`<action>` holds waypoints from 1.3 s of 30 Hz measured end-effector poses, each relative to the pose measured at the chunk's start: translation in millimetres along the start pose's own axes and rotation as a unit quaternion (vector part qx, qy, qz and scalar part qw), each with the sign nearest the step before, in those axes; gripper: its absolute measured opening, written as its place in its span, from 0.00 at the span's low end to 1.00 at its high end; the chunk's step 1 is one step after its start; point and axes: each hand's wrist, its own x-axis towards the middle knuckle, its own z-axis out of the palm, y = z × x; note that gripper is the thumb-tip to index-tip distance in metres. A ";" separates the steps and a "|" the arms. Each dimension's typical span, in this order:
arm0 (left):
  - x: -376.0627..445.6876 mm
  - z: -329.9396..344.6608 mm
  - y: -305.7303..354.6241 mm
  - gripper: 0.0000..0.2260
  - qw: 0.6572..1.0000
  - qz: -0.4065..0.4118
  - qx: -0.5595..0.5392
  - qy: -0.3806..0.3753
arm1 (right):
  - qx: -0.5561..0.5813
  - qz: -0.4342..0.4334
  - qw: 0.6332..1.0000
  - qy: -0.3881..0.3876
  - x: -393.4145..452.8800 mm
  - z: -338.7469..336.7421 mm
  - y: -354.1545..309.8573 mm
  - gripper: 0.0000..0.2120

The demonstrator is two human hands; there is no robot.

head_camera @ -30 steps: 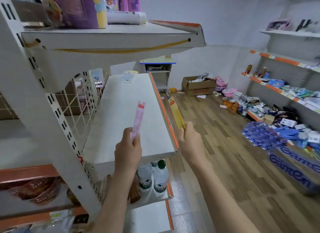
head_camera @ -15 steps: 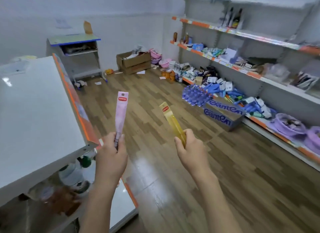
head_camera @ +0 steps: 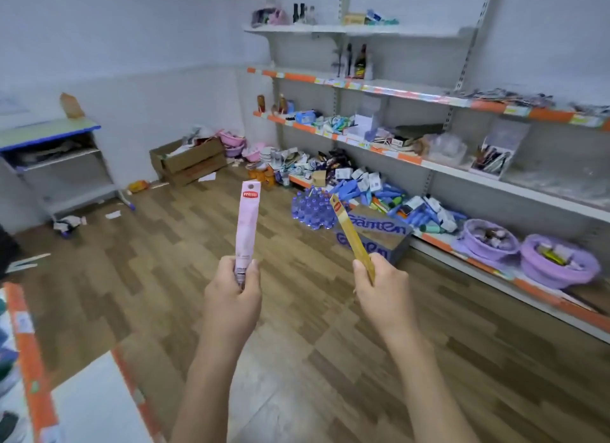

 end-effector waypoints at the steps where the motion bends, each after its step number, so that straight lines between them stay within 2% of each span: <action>1: 6.2 12.8 4.3 0.10 1.000 0.007 0.000 -0.005 | 0.002 0.008 1.000 0.002 11.6 -2.3 6.8 0.14; 10: 109.9 113.5 26.2 0.11 0.998 0.002 -0.043 -0.039 | -0.018 0.044 0.999 0.019 126.6 1.5 42.2 0.14; 21: 287.0 237.2 90.6 0.12 0.985 0.083 -0.094 -0.117 | -0.039 0.064 0.990 0.117 303.2 -9.1 51.0 0.13; 27: 317.7 322.2 117.2 0.13 0.971 0.117 -0.080 -0.194 | -0.061 0.120 0.981 0.142 355.4 -27.9 94.3 0.14; 31: 325.5 384.9 141.2 0.11 0.960 0.136 -0.080 -0.230 | -0.078 0.148 0.973 0.158 390.5 -51.7 132.1 0.13; 39: 324.4 493.5 221.0 0.13 0.947 0.150 -0.117 -0.259 | -0.085 0.140 0.968 0.192 477.0 -132.1 206.9 0.13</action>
